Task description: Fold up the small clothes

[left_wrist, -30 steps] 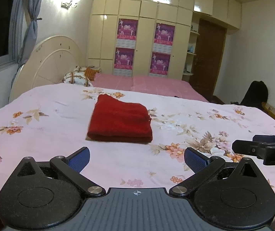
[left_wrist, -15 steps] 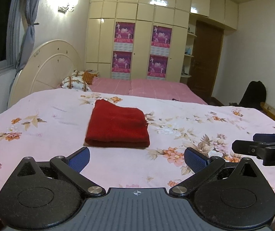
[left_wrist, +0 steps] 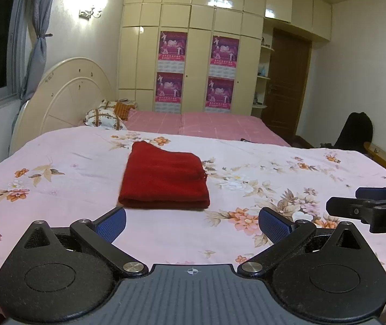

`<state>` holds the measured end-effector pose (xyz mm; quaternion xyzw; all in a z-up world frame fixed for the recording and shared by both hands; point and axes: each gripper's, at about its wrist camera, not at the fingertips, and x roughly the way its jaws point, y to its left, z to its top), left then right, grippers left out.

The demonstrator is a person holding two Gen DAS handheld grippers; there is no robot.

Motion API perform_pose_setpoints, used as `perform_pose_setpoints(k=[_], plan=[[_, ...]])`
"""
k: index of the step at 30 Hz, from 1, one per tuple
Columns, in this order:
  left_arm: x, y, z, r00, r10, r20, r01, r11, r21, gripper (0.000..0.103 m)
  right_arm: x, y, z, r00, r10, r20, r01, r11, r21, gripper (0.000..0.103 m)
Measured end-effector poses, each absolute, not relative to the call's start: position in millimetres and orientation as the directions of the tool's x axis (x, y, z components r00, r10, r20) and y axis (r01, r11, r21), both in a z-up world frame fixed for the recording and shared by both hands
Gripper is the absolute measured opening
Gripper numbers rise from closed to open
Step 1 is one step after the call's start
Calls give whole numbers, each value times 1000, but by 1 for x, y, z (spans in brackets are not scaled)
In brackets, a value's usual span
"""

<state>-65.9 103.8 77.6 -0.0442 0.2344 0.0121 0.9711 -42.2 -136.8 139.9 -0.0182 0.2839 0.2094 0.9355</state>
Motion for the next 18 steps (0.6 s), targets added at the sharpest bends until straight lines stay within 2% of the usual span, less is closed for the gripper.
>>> perform_pose_setpoints(k=[18], plan=[[-62,111,77,888,29,-458,-65,996,-64,103,-36,-135,137,738,392,-549,-415,905,88,101]])
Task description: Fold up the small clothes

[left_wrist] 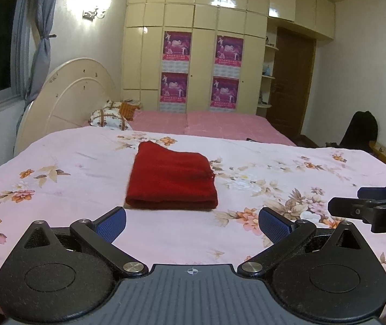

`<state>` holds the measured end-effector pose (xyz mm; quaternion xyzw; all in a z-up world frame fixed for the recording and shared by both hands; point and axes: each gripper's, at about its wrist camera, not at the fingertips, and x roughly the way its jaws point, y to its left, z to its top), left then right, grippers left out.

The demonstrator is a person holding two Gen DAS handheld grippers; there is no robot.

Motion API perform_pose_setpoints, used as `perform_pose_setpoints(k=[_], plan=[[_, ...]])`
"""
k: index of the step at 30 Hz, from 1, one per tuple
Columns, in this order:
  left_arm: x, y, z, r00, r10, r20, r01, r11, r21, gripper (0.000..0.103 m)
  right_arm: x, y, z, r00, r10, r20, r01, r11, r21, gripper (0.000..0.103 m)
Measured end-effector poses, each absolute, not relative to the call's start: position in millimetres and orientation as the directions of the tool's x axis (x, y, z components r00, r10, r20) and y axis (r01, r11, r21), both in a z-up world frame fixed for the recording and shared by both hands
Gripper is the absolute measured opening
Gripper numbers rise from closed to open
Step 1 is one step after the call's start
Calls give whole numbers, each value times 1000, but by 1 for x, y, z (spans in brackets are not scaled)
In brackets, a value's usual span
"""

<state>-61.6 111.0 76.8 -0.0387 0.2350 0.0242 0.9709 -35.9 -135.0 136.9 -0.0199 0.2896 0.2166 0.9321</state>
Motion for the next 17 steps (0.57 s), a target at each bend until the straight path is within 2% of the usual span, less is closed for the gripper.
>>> perform_pose_setpoints(k=[17], plan=[[-60,108,74,894,28,-446,-54,998,-44,103,-31,-133,136,734,406,-545,-426,899,96,101]])
